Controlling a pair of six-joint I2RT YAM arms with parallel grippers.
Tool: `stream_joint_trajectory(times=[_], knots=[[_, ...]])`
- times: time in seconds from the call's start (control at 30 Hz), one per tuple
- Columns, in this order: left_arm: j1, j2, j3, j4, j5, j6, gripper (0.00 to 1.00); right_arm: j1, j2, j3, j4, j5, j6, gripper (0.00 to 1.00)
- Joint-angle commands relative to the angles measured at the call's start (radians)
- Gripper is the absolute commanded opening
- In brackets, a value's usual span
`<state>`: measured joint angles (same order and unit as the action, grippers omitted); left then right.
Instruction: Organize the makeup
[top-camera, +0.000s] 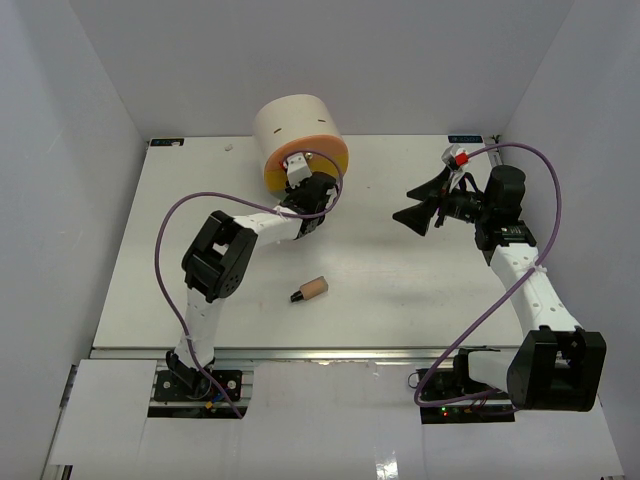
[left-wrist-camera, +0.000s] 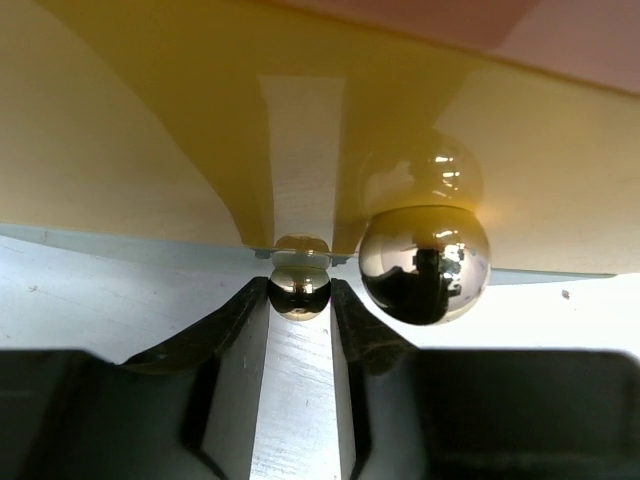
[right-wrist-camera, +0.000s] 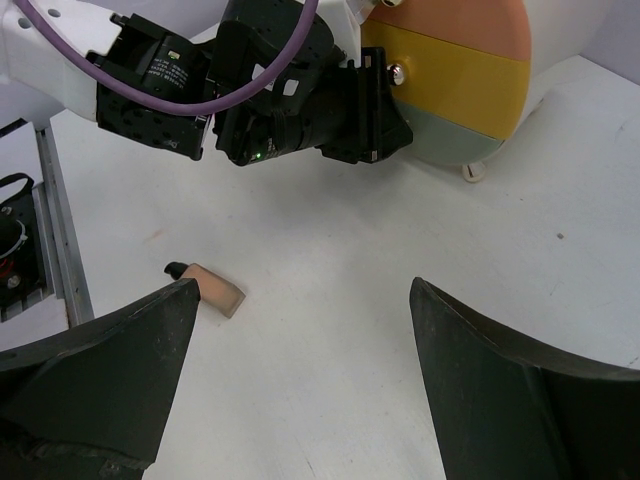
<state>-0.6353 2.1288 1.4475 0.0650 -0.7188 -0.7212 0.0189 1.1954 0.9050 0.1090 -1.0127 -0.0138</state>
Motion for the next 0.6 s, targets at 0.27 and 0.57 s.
stream_joint_trajectory(times=[0.27, 0.57], knots=[[-0.013, -0.092, -0.114, 0.092, 0.026, 0.029, 0.22, -0.007, 0.007, -0.001, 0.047, -0.015, 0.008, 0.92], [-0.085, -0.207, -0.286, 0.143, 0.049, -0.012, 0.2, -0.008, 0.016, -0.003, 0.046, -0.007, 0.008, 0.92]])
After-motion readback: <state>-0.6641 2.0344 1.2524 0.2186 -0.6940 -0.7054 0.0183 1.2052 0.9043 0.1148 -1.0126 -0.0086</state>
